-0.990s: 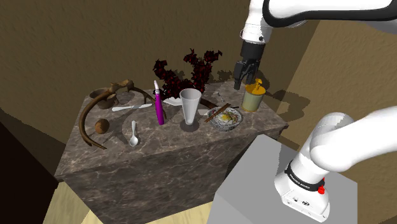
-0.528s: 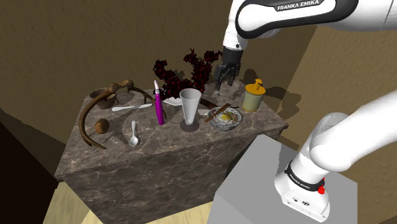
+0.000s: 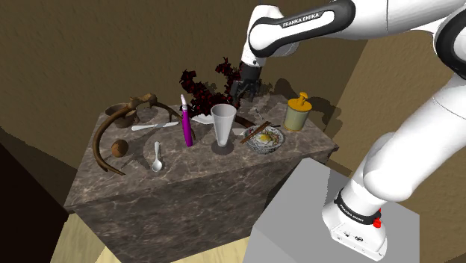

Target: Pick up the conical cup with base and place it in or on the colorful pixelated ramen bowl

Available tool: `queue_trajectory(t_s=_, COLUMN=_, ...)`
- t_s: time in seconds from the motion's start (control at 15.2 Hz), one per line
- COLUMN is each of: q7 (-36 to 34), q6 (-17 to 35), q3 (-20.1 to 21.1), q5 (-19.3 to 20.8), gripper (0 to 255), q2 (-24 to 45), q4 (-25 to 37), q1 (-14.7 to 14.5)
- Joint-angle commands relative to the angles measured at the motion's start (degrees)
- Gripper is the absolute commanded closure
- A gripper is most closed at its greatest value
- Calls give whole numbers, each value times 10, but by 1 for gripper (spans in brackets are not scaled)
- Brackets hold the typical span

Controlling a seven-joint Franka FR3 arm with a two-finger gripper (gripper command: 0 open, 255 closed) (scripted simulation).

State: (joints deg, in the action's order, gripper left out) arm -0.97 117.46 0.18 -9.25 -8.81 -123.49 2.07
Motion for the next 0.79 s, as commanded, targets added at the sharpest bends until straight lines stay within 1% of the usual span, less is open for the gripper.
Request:
queue_trajectory(t_s=0.0, q7=0, q6=16, q3=-1, q5=-3, gripper=0, q2=43, q4=34, q1=1)
queue_trajectory(t_s=0.13, q7=1, q6=27, q3=-2, q5=-6, gripper=0, q2=70, q4=55, q1=1)
queue_trajectory(t_s=0.59, q7=5, q6=83, q3=2, q5=-11, gripper=0, q2=95, q4=26, q1=-3)
queue_trajectory(t_s=0.73, q7=5, q6=83, q3=2, q5=-11, gripper=0, q2=95, q4=26, q1=-3)
